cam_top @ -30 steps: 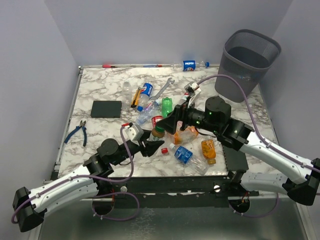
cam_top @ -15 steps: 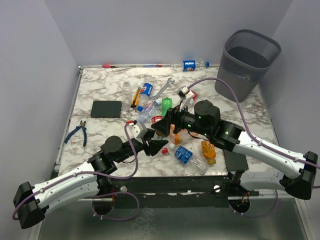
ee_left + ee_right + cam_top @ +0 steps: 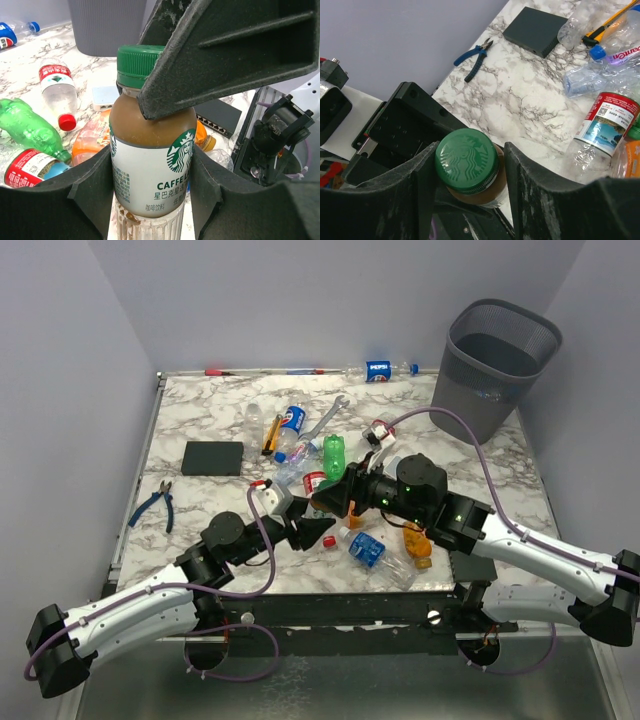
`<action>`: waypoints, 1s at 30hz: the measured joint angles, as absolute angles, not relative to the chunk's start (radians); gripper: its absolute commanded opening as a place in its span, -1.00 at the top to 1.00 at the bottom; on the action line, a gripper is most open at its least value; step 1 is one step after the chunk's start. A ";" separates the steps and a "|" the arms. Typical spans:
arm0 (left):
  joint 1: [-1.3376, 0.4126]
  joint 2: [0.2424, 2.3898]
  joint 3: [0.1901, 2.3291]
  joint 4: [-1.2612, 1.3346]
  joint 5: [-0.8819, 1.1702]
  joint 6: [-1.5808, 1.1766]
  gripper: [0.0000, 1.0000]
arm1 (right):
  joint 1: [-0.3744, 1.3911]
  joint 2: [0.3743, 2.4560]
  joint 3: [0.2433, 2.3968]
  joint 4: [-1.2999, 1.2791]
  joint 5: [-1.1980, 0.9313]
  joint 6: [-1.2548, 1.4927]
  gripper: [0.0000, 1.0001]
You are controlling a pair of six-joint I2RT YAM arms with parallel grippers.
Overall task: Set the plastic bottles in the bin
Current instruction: Pick up the plastic bottle from the corner of the board.
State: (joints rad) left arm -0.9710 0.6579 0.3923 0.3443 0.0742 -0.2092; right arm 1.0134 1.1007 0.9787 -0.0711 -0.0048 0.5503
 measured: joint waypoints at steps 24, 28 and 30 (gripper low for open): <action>-0.971 0.669 0.390 0.381 -0.011 -0.235 -0.98 | 1.015 1.071 0.894 0.017 0.075 0.578 1.00; -0.971 0.610 0.383 0.381 -0.078 -0.235 -0.98 | 1.015 1.008 0.926 -0.081 0.197 0.531 0.99; -0.971 0.562 0.373 0.381 -0.144 -0.233 -0.98 | 1.015 0.979 0.994 -0.164 0.287 0.480 0.99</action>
